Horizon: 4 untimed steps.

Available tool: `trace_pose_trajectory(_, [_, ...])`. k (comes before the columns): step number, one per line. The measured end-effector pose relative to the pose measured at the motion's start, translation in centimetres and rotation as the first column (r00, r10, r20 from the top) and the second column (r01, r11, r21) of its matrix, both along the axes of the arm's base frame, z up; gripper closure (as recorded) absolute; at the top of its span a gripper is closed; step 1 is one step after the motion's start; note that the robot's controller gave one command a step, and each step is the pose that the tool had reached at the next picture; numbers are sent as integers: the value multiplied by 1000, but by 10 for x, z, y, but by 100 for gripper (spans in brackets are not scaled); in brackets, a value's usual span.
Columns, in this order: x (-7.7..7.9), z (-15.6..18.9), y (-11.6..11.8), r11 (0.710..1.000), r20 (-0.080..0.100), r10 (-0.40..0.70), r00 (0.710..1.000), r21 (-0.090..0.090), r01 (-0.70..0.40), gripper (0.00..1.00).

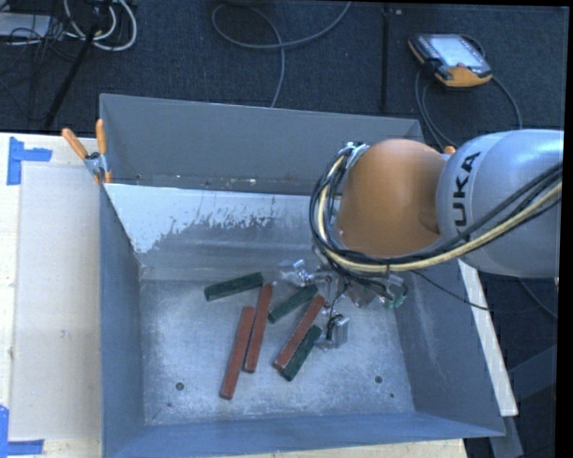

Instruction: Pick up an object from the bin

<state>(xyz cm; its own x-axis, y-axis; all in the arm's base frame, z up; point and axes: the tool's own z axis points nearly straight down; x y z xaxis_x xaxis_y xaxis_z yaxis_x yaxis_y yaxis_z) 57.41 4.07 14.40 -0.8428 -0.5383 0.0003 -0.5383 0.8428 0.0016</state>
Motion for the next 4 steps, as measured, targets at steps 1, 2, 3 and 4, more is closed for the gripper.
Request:
trace_pose_trajectory(1, [1,-45,6,947,2,320,947,-1,-320,0])
trace_pose_trajectory(2, [-8,-74,7,858,-1,513,858,0,-513,100])
trace_pose_trajectory(3, [-8,-74,7,858,-1,513,858,0,-513,100])
trace_pose_trajectory(4, [-9,-69,7,859,-1,512,859,1,-512,100])
